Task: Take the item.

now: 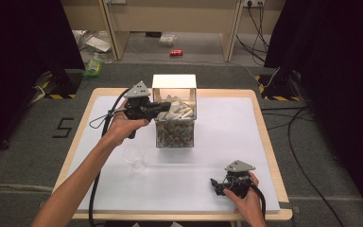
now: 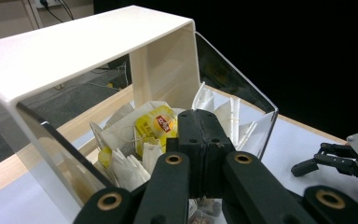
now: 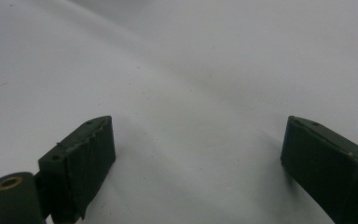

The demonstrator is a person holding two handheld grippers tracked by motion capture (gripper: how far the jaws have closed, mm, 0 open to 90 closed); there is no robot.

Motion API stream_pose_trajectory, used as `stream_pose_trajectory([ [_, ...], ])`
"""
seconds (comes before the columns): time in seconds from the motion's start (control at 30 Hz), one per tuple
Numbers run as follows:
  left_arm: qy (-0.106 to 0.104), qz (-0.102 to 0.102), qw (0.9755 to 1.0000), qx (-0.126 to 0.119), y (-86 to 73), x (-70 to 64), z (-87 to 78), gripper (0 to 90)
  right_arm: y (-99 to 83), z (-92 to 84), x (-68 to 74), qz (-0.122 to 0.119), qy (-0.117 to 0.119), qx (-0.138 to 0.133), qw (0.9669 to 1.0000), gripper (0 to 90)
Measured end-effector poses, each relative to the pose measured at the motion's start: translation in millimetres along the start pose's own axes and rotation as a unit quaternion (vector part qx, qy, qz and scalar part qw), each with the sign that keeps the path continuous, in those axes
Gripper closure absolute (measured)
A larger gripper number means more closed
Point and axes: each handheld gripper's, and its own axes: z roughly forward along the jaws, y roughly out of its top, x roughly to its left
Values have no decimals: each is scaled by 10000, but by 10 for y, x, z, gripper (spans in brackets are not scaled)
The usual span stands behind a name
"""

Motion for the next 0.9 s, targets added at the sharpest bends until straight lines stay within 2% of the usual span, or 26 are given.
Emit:
stream_pose_trajectory([
  [0.27,9,32,9999,-142,52,-21,-87,893,1,-1,0,2,1,7,10000,105],
  [0.4,-13,-27,9996,-292,97,-8,-178,894,1,0,-1,0,4,6,10000,106],
  [0.5,-19,13,9991,-427,164,-24,-290,894,0,-1,0,0,2,6,10000,105],
  [0.9,-124,140,9968,-782,367,-122,-564,894,0,0,0,1,-1,1,10000,105],
])
